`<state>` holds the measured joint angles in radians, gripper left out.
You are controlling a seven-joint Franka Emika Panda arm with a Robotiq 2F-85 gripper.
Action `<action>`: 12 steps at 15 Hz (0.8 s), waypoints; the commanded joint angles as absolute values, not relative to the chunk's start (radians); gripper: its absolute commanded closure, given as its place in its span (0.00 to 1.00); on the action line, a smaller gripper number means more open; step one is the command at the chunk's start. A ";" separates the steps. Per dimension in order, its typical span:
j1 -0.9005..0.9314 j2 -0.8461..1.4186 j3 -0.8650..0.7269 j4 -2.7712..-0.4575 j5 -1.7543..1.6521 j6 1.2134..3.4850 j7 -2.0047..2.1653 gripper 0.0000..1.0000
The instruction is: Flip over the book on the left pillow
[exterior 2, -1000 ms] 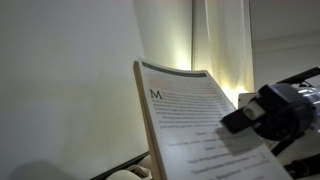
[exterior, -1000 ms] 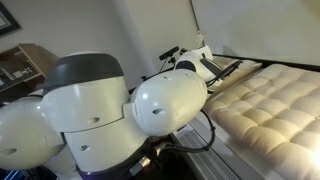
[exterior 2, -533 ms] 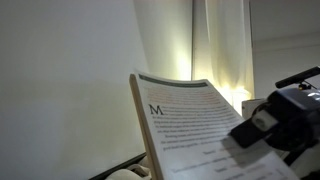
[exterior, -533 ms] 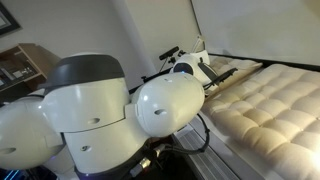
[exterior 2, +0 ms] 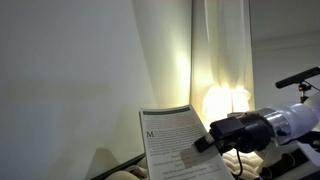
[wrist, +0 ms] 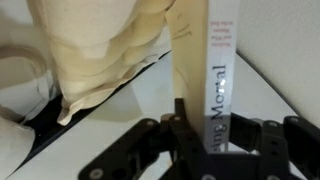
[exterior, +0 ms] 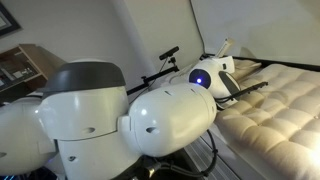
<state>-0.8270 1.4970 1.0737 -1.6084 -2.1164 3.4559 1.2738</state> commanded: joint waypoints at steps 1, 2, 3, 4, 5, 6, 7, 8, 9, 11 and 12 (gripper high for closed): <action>-0.818 1.497 1.080 -1.641 -2.085 3.455 1.280 0.40; -0.813 1.497 1.076 -1.641 -2.093 3.455 1.287 0.33; -0.807 1.497 1.070 -1.645 -2.105 3.455 1.301 0.24; -0.798 1.497 1.062 -1.632 -2.103 3.455 1.303 0.17; -0.800 1.497 1.064 -1.649 -2.110 3.455 1.309 0.08; -0.786 1.497 1.046 -1.631 -2.123 3.455 1.325 0.02; -0.778 1.494 1.036 -1.635 -2.130 3.455 1.338 0.00; -0.768 1.468 1.014 -1.654 -2.127 3.455 1.367 0.00; -0.757 1.445 0.993 -1.672 -2.125 3.455 1.389 0.00; -0.744 1.396 0.968 -1.716 -2.135 3.455 1.423 0.00; -0.730 1.355 0.947 -1.741 -2.135 3.455 1.445 0.00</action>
